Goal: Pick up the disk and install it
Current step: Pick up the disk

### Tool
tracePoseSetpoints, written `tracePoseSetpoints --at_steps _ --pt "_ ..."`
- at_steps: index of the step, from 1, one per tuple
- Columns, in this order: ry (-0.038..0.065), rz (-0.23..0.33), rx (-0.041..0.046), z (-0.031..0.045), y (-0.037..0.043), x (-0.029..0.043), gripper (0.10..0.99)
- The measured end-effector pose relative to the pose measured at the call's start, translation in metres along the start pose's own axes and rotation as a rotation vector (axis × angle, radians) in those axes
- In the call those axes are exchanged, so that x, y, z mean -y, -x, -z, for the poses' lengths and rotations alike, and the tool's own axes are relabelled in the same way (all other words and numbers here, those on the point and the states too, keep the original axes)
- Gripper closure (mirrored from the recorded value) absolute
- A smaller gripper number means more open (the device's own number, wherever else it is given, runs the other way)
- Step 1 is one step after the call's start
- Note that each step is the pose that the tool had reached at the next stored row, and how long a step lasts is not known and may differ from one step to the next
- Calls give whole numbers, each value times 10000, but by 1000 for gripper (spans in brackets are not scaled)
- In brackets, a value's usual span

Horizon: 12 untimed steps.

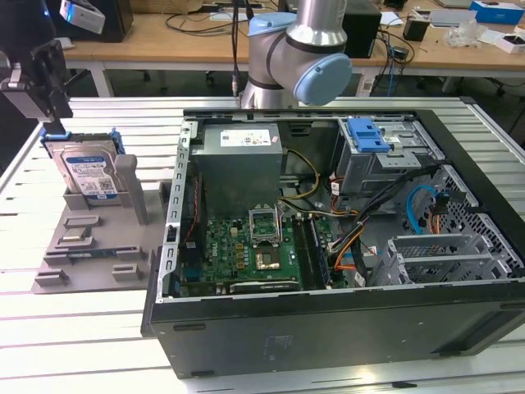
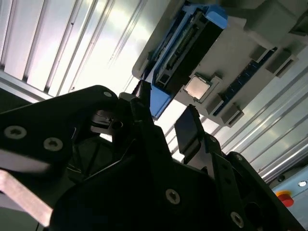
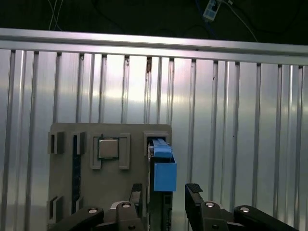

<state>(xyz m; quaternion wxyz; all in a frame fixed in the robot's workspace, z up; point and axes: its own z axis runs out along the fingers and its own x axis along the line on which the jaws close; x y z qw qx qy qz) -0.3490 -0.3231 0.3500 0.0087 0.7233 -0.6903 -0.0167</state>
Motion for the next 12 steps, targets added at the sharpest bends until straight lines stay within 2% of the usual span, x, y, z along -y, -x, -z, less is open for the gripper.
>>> tracePoseSetpoints --at_steps 12 --pt "1 21 -8 -260 17 -19 604"
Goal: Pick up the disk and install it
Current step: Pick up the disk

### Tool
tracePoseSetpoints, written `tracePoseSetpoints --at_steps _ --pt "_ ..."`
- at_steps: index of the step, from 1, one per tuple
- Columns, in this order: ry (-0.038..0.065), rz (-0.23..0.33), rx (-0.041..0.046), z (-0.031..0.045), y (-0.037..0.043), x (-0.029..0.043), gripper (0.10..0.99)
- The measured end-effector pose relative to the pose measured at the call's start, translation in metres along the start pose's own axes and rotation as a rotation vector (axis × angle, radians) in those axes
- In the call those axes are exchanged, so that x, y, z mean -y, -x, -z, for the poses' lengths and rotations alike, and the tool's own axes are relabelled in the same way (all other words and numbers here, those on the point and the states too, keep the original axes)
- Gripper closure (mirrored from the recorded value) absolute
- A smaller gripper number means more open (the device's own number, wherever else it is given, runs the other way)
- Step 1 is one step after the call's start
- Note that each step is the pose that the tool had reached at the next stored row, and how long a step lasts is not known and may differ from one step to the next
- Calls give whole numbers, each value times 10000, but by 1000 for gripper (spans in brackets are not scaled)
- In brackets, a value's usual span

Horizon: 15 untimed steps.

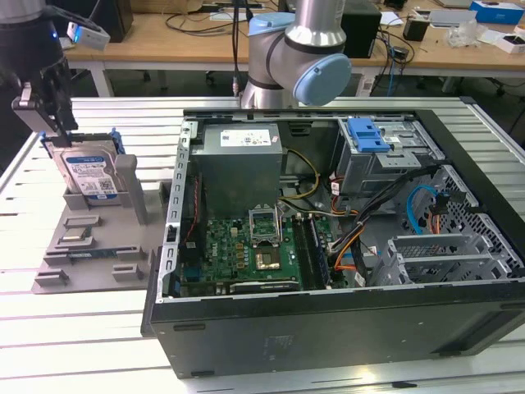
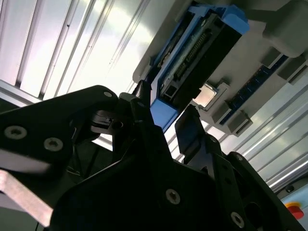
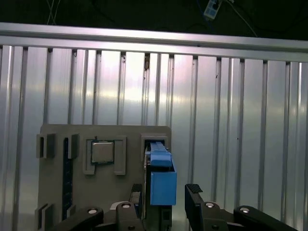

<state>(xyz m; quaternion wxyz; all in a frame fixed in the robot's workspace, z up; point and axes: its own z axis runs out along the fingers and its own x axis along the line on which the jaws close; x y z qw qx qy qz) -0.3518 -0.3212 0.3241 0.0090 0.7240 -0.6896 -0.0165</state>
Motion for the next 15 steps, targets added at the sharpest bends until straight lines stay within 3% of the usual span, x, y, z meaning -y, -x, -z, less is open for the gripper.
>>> tracePoseSetpoints --at_steps 15 --pt "0 38 -2 -319 -3 9 604"
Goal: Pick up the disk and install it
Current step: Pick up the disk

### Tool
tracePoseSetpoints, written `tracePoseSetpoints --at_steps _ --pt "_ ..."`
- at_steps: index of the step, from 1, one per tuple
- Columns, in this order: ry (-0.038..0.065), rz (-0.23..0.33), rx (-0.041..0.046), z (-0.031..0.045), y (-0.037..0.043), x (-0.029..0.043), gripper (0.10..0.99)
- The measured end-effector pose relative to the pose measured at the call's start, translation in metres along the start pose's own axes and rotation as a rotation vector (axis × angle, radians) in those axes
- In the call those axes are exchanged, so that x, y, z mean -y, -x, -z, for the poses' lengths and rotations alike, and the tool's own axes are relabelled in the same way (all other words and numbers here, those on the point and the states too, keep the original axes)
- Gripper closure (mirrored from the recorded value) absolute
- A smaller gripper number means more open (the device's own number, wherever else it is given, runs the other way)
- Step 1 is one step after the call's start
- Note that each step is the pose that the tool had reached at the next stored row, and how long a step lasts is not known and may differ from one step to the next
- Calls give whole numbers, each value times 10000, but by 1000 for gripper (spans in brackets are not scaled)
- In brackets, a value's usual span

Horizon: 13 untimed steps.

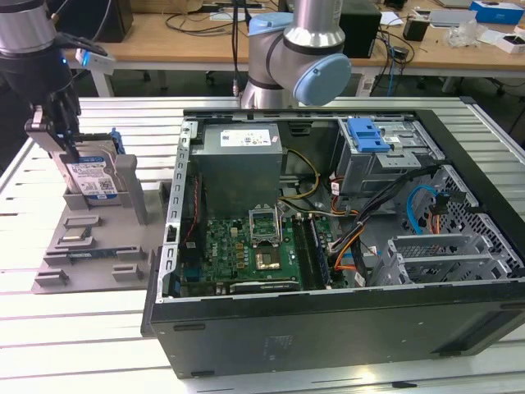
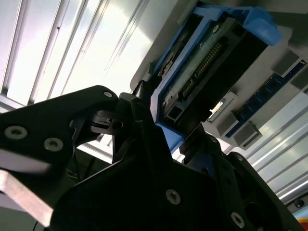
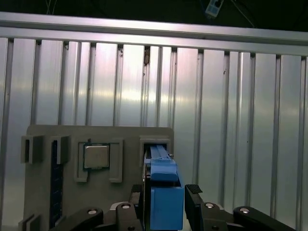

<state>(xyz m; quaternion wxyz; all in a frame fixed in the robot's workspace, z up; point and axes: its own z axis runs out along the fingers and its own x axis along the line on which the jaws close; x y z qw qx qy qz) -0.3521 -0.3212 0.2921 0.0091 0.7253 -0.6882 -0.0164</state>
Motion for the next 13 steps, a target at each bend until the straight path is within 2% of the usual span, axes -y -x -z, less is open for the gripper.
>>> tracePoseSetpoints --at_steps 8,9,11,13 --pt "2 1 0 -12 0 0 604" --pt "1 0 -3 -12 0 0 620" --pt "0 1 1 -14 0 0 718" --pt "2 1 0 -14 0 0 718"
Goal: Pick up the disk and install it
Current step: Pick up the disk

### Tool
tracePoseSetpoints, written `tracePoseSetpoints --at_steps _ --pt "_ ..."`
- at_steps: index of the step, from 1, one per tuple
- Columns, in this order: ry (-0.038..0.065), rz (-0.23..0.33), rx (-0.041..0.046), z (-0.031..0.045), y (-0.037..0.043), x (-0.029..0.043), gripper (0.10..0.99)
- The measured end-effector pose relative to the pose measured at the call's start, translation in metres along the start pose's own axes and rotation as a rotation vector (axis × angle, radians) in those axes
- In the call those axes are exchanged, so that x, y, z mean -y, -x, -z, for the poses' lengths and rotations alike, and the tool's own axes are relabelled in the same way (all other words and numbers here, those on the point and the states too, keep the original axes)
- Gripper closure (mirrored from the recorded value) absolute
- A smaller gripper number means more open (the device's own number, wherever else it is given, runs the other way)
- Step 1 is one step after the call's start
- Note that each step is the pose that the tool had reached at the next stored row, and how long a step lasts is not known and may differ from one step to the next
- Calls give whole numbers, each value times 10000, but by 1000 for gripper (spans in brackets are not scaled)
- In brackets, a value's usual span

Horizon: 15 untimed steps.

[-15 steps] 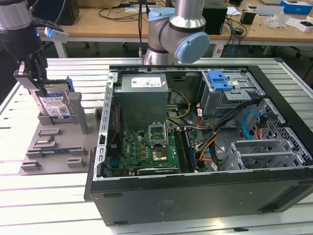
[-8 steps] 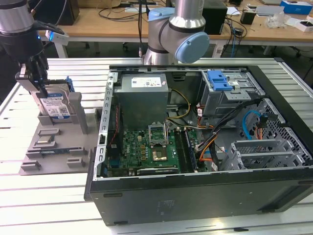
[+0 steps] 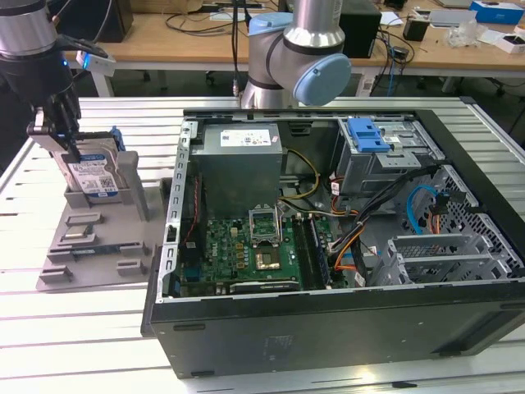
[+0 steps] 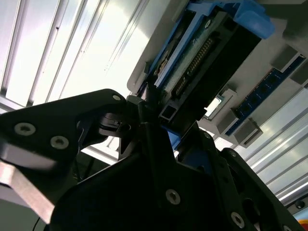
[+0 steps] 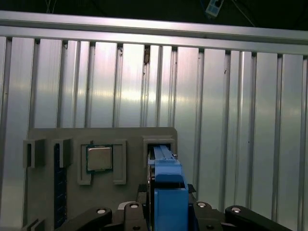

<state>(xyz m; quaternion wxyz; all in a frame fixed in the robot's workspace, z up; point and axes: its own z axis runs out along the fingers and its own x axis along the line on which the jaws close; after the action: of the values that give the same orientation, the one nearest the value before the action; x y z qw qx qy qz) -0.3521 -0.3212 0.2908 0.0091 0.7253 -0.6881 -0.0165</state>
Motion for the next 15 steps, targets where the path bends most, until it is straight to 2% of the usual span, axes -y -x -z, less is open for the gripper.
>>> tracePoseSetpoints --at_steps 15 --pt "-3 0 1 -2 0 0 718"
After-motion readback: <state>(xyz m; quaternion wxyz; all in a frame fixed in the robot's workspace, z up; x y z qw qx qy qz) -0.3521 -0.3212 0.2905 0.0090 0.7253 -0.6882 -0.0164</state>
